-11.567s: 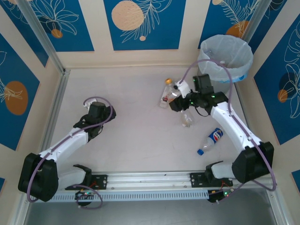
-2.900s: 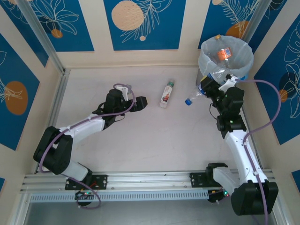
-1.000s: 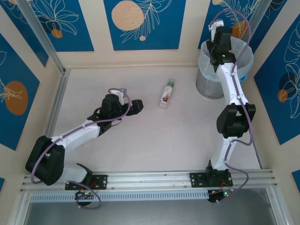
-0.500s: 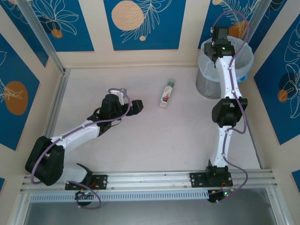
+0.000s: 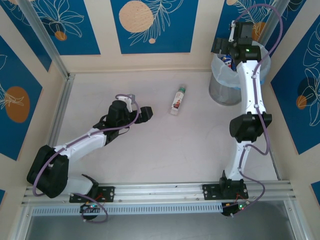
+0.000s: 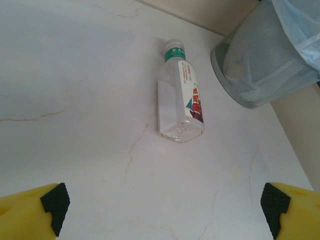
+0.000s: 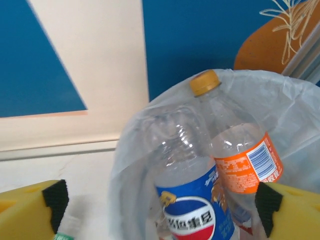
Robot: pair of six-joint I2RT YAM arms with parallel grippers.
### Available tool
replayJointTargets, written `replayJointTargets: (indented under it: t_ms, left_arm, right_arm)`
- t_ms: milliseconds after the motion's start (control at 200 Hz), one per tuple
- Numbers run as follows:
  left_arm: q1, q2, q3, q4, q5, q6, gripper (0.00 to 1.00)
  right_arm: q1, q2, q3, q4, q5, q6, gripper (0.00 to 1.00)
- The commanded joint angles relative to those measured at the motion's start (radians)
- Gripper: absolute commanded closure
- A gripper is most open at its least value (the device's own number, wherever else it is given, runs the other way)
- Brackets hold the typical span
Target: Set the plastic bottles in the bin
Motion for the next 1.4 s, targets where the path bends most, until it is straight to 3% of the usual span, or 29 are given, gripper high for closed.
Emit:
replayJointTargets:
  t_ms: [0,295,410,620,695,825,1000,1205,1395]
  left_arm:
    - [-0.010,-0.012,-0.009,-0.001,-0.004,0.022,0.00]
    - [-0.011,0.004,0.012,-0.020,0.007,0.019,0.01]
    - [-0.011,0.013,0.026,-0.033,0.021,0.026,0.01]
    - [-0.013,0.026,0.033,-0.040,0.054,0.037,0.01]
    - [-0.012,0.026,0.034,-0.040,0.069,0.049,0.01]
    - [-0.013,0.028,0.053,-0.080,0.077,0.079,0.01]
    - [-0.012,0.013,0.048,-0.086,0.064,0.083,0.01]
    - [-0.014,0.002,0.036,-0.094,0.045,0.086,0.01]
    - [-0.014,0.000,0.033,-0.100,0.034,0.088,0.01]
  right_arm:
    - [0.009,-0.113,-0.096,0.068,-0.155,0.070,0.01]
    - [0.055,-0.358,-0.565,0.302,-0.342,0.341,0.01]
    - [0.121,-0.424,-0.736,0.395,-0.316,0.421,0.01]
    - [0.247,-0.432,-0.865,0.395,-0.135,0.448,0.01]
    - [0.256,-0.411,-0.903,0.412,-0.143,0.488,0.01]
    - [0.266,-0.323,-0.854,0.348,-0.153,0.500,0.01]
    - [0.274,-0.124,-0.650,0.174,-0.077,0.484,0.01]
    - [0.271,0.114,-0.392,0.011,-0.075,0.450,0.01]
    - [0.268,0.261,-0.248,-0.029,-0.060,0.473,0.00]
